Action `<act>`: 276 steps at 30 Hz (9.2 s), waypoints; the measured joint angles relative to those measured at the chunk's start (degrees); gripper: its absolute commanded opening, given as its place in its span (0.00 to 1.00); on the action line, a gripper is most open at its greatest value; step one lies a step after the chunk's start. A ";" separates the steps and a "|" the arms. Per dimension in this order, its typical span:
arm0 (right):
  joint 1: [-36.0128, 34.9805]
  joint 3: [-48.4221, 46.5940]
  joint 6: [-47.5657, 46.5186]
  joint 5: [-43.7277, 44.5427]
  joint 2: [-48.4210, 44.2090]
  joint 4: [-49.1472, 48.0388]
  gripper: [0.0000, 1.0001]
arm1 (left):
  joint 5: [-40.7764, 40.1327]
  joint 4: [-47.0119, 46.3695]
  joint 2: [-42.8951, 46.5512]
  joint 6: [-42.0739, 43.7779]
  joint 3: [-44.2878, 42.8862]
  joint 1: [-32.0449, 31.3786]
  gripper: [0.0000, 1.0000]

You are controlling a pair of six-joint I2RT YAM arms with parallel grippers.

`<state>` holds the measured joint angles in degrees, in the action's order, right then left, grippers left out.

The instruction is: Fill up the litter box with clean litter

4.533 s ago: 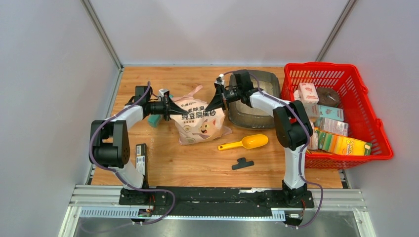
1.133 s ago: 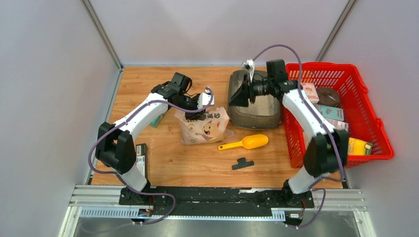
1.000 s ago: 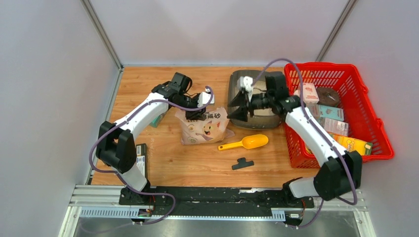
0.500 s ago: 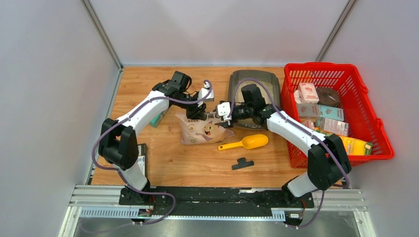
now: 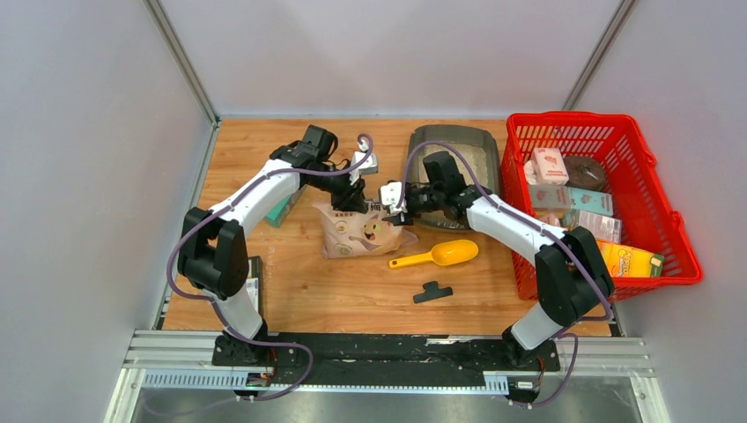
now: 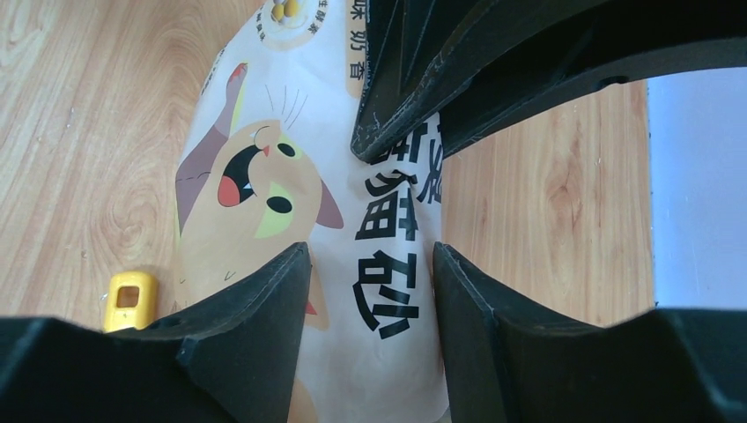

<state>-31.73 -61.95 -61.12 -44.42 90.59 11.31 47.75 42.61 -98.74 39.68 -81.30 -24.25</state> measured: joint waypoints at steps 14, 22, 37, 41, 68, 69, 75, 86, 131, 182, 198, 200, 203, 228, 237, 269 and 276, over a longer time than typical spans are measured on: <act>0.48 -6.38 12.76 1.29 4.48 3.48 0.29 | 1.95 -0.37 -0.44 -0.48 -0.04 0.83 0.37; 1.03 -8.94 15.10 -0.04 5.46 8.94 0.00 | 2.23 0.42 -0.42 2.64 0.35 1.73 0.40; 4.72 -9.40 28.13 -9.94 6.64 9.01 0.00 | 4.09 3.76 4.31 13.66 5.35 4.02 0.00; 4.87 -9.79 29.92 -12.87 6.86 8.59 0.00 | 7.04 3.26 5.68 14.25 7.65 5.53 0.00; 6.99 -11.72 35.65 -16.17 9.33 11.13 0.00 | 4.81 11.85 14.75 18.36 14.19 14.01 0.03; 6.73 -11.72 35.71 -16.26 9.35 11.08 0.00 | 5.05 12.37 14.73 18.51 14.19 14.40 0.20; 6.34 -11.72 36.39 -15.87 9.35 11.13 0.00 | 3.26 12.57 19.54 15.76 16.11 17.18 0.55; 6.60 -11.72 38.05 -14.82 9.38 10.25 0.00 | -0.35 -2.97 19.58 4.17 16.55 4.98 0.71; 9.38 -14.21 22.29 -17.25 6.69 25.44 0.02 | 7.74 0.26 4.61 5.88 5.62 1.18 0.00; 18.99 0.66 -2.91 -2.43 -10.97 46.97 0.48 | -0.92 -3.54 1.51 -4.66 3.13 -2.56 0.46; 13.84 4.15 -12.35 -2.47 -10.97 50.84 0.49 | -2.84 -3.78 -0.09 -4.92 2.03 -4.98 0.41; 11.26 4.76 -14.25 -2.54 -10.60 51.54 0.49 | -2.84 -3.72 -0.09 -5.07 2.03 -4.98 0.40; 7.98 5.07 -15.93 -2.49 -8.44 51.89 0.49 | -2.84 -3.74 -0.09 -5.81 2.03 -4.98 0.40; 3.52 6.95 -13.18 8.76 5.03 44.96 0.35 | -3.30 -6.51 2.91 -13.42 2.95 -4.98 0.42; 3.34 7.06 -13.05 7.19 5.62 47.01 0.00 | -3.34 -6.51 2.89 -13.38 3.04 -4.98 0.43; 6.80 -16.50 -2.58 4.52 -7.58 55.39 0.00 | -0.66 0.11 -1.88 -5.20 -0.74 -4.92 0.35; 6.64 -19.26 0.98 5.53 -5.77 49.42 0.00 | 1.01 -1.79 -1.88 -9.38 -0.11 -4.81 0.27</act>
<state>-25.08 -81.21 -60.14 -38.89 84.82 60.73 48.75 40.82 -100.62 30.30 -81.41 -29.06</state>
